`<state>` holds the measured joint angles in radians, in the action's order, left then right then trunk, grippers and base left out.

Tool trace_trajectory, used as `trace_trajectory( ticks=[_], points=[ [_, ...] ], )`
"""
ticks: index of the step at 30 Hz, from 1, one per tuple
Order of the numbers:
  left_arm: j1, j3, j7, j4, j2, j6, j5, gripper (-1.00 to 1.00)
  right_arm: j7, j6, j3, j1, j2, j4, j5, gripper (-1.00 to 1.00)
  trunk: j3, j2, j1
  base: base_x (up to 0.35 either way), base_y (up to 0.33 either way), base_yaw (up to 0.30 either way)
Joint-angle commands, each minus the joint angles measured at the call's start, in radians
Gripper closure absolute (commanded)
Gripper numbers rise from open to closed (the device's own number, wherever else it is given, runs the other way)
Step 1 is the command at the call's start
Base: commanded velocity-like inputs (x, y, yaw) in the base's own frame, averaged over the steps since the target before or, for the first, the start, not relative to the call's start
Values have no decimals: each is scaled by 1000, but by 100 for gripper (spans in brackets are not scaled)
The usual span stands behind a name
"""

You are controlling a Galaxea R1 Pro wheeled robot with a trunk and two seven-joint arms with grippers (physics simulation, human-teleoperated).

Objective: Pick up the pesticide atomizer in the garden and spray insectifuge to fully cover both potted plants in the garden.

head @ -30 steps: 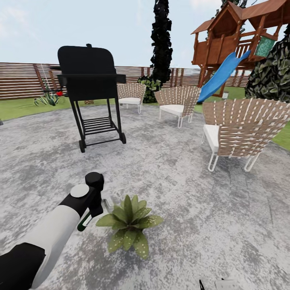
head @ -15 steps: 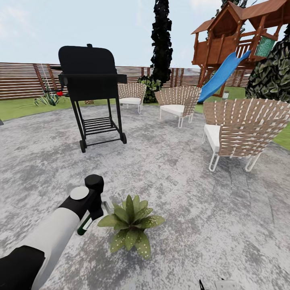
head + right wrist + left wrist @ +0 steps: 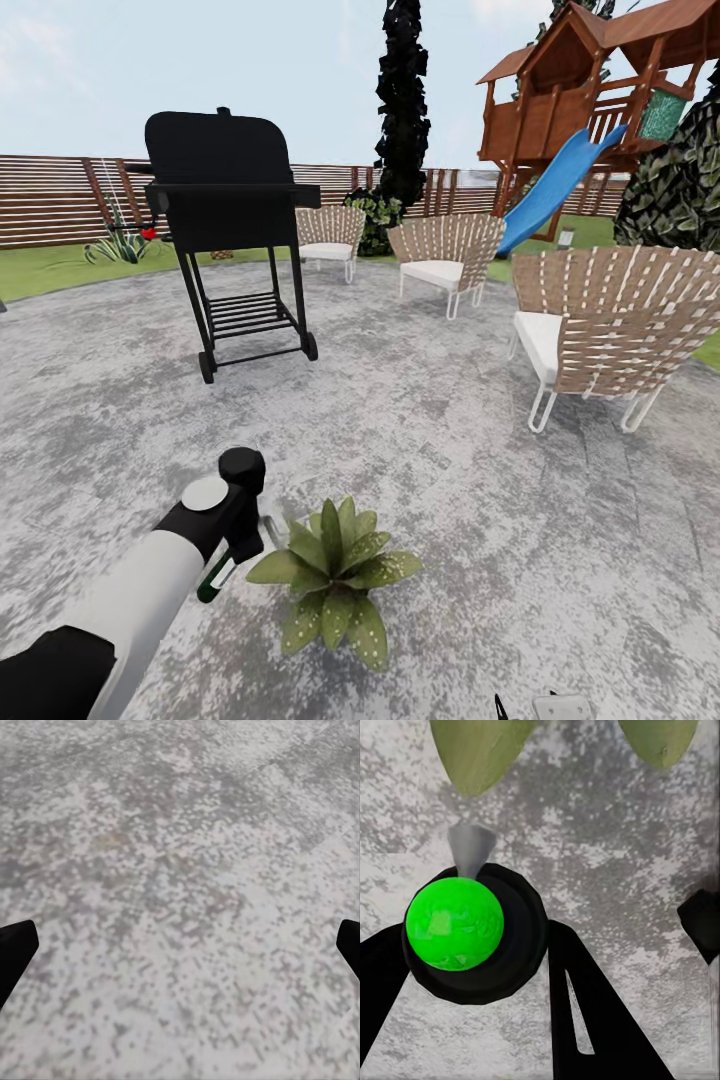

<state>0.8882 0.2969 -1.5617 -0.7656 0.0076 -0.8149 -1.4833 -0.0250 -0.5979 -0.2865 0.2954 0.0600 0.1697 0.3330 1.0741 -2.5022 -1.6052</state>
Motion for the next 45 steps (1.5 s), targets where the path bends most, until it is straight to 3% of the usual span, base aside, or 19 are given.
trace_trajectory(
  ticks=[1,27,37,45],
  points=[
    [-9,5,-9,-1,-16,-10,-11,100,-3,-3,-6,1,0,-1,11,-100,1,0,0,0,0,0],
    [-12,-4,-9,-12,-22,-10,-14,100,-3,-3,-6,1,0,-1,11,-100,1,0,0,56,13,-1],
    [-12,-2,-9,-12,-21,-10,-14,100,-3,-3,-6,1,0,-1,11,-100,1,0,0,37,0,-129],
    [-16,-1,-9,-2,-7,-10,-15,100,-3,-5,-6,1,1,-1,11,-100,1,0,0,0,0,-2]
  ],
)
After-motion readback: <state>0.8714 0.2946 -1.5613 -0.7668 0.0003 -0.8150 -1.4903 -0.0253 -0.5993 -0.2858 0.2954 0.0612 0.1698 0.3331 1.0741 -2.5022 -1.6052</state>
